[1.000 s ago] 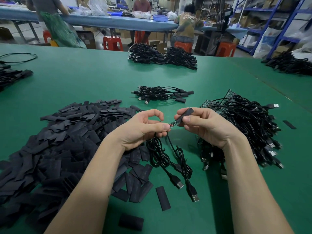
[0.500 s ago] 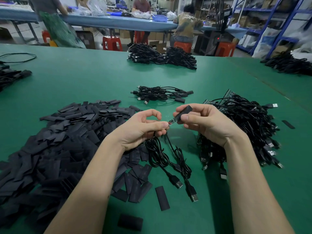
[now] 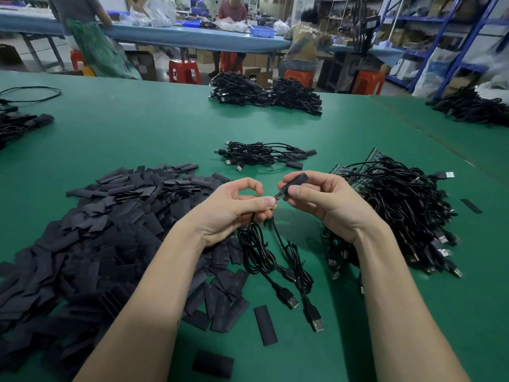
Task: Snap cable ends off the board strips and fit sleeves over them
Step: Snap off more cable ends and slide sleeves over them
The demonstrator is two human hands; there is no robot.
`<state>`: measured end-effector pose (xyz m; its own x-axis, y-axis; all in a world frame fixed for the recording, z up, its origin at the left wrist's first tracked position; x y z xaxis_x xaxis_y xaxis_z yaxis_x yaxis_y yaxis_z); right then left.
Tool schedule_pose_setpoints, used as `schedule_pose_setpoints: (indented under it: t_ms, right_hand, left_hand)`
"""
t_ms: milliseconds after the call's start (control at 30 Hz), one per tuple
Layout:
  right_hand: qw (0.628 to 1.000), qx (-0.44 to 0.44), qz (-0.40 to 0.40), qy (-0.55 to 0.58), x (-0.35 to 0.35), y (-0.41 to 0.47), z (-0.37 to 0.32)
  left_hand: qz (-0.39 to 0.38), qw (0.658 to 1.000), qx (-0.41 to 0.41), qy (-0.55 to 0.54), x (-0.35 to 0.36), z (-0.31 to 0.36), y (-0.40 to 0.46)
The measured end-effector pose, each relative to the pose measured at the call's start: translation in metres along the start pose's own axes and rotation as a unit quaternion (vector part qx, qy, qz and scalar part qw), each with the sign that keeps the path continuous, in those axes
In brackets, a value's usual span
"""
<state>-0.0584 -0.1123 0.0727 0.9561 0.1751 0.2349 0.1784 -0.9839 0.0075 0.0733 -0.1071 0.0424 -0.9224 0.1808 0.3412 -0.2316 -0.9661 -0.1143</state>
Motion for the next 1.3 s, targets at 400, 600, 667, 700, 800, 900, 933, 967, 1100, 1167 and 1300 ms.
schedule_pose_setpoints:
  t_ms: [400,600,667,700,800,900,933,967,1100,1167,1300]
  right_hand:
    - [0.990,0.015,0.125,0.057,-0.028,0.010,0.002]
    - [0.986,0.043,0.122,0.103,-0.024,0.008,0.003]
    - [0.982,0.055,0.129,0.124,-0.023,0.008,0.006]
    - [0.981,0.060,0.132,0.131,-0.021,0.008,0.007]
    - [0.976,0.073,0.142,0.148,-0.018,0.009,0.010]
    - [0.973,0.077,0.147,0.158,-0.018,0.010,0.010]
    - [0.973,0.077,0.147,0.159,-0.018,0.010,0.010]
    - [0.974,0.077,0.147,0.157,-0.018,0.010,0.010]
    - [0.979,0.073,0.129,0.137,-0.013,0.010,0.009]
    - [0.981,0.072,0.122,0.134,-0.012,0.010,0.009]
    - [0.985,0.066,0.106,0.122,-0.006,0.011,0.009]
  left_hand:
    - [0.108,0.967,0.192,0.130,-0.007,0.021,0.009]
    - [0.116,0.956,0.244,0.112,-0.010,0.031,0.005]
    - [0.110,0.957,0.249,0.097,-0.010,0.031,0.005]
    - [0.107,0.958,0.250,0.089,-0.009,0.031,0.005]
    - [0.101,0.960,0.251,0.072,-0.007,0.031,0.005]
    - [0.100,0.960,0.251,0.069,-0.008,0.031,0.006]
    - [0.100,0.960,0.251,0.069,-0.008,0.031,0.006]
    - [0.101,0.961,0.250,0.068,-0.008,0.031,0.006]
    - [0.103,0.963,0.244,0.061,-0.008,0.031,0.006]
    - [0.100,0.962,0.245,0.063,-0.007,0.031,0.006]
    - [0.101,0.961,0.249,0.062,-0.006,0.032,0.005]
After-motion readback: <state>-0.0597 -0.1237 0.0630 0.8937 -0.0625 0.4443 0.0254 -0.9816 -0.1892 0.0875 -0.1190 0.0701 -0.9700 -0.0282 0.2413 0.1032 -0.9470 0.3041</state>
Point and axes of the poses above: each hand's wrist, its own y-axis towards the middle knuckle, its own x-axis out of the palm, z = x × y, the point moved 10 cm from there along y, towards the middle knuckle, and after that the axes turned 12 degrees about z, right-handed, at the moved point
